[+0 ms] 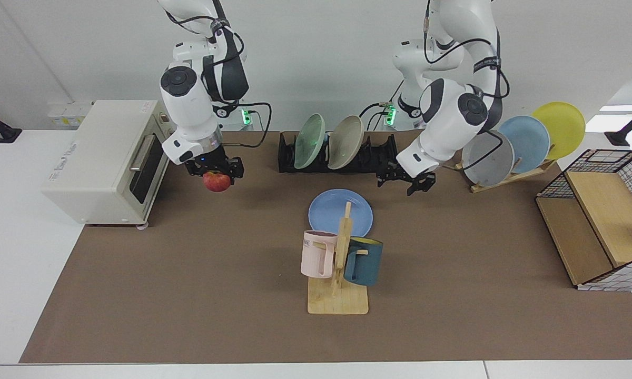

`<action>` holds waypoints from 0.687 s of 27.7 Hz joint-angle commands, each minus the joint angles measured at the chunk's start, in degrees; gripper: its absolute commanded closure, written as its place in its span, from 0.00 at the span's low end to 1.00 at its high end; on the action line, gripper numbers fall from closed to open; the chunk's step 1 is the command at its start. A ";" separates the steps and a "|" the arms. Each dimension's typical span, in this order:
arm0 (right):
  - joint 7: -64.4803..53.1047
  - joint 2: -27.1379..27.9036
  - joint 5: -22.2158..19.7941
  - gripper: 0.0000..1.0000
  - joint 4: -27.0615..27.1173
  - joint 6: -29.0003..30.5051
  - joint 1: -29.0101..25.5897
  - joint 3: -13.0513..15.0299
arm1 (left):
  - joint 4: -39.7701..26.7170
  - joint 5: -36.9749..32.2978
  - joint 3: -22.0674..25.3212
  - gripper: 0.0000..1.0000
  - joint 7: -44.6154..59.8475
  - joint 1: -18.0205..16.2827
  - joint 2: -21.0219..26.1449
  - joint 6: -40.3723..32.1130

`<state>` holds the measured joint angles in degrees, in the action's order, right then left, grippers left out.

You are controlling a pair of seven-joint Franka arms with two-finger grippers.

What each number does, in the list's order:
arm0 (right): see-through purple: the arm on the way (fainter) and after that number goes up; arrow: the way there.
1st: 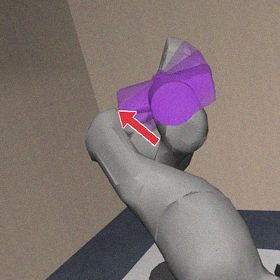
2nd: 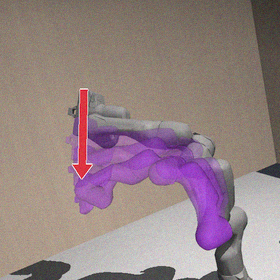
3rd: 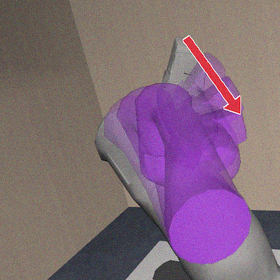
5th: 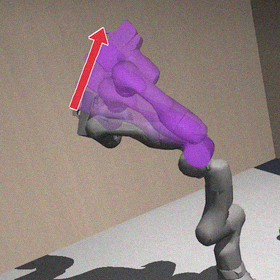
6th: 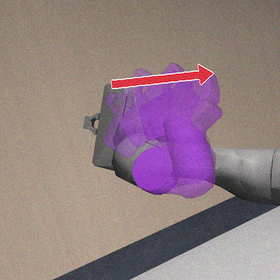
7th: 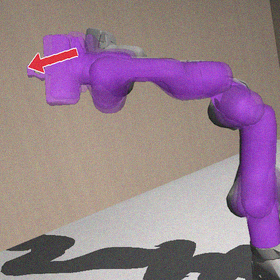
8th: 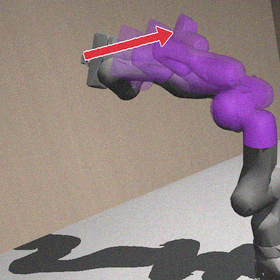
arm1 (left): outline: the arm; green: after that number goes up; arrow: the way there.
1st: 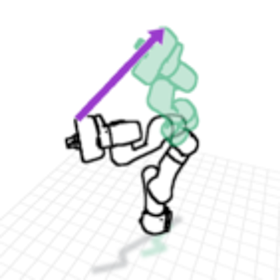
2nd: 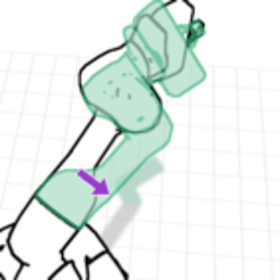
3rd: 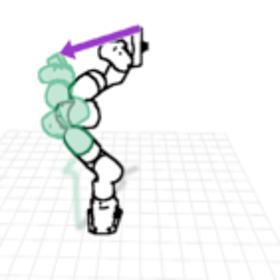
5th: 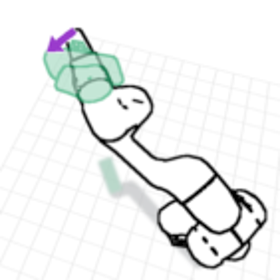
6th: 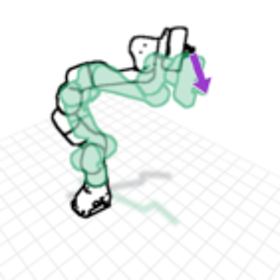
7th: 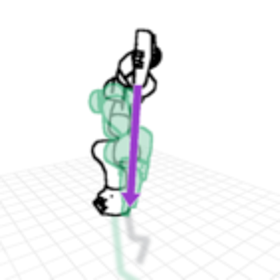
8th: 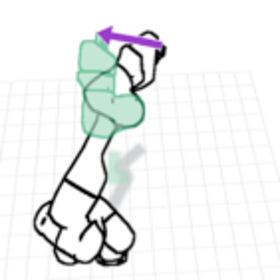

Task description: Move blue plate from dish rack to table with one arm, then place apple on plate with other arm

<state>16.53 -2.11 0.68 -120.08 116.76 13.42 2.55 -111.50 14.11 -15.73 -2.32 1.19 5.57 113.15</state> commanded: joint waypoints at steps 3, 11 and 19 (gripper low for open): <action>9.65 -1.50 -1.12 0.97 -0.15 -2.23 5.20 -0.18 | 6.47 -6.98 3.06 0.01 1.18 0.04 -5.74 -14.08; 19.67 -0.53 -0.50 0.98 1.69 -2.32 11.53 -0.18 | 9.89 -13.32 4.30 0.01 0.74 -0.05 -10.31 -21.73; 28.82 3.25 0.29 0.99 6.43 -2.32 17.86 -0.18 | 19.91 -16.38 5.27 0.01 0.56 0.13 -9.17 -28.85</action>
<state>40.61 -2.00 0.76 -117.97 115.80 28.32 2.09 -97.44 1.26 -10.50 -1.97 1.05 -5.39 88.71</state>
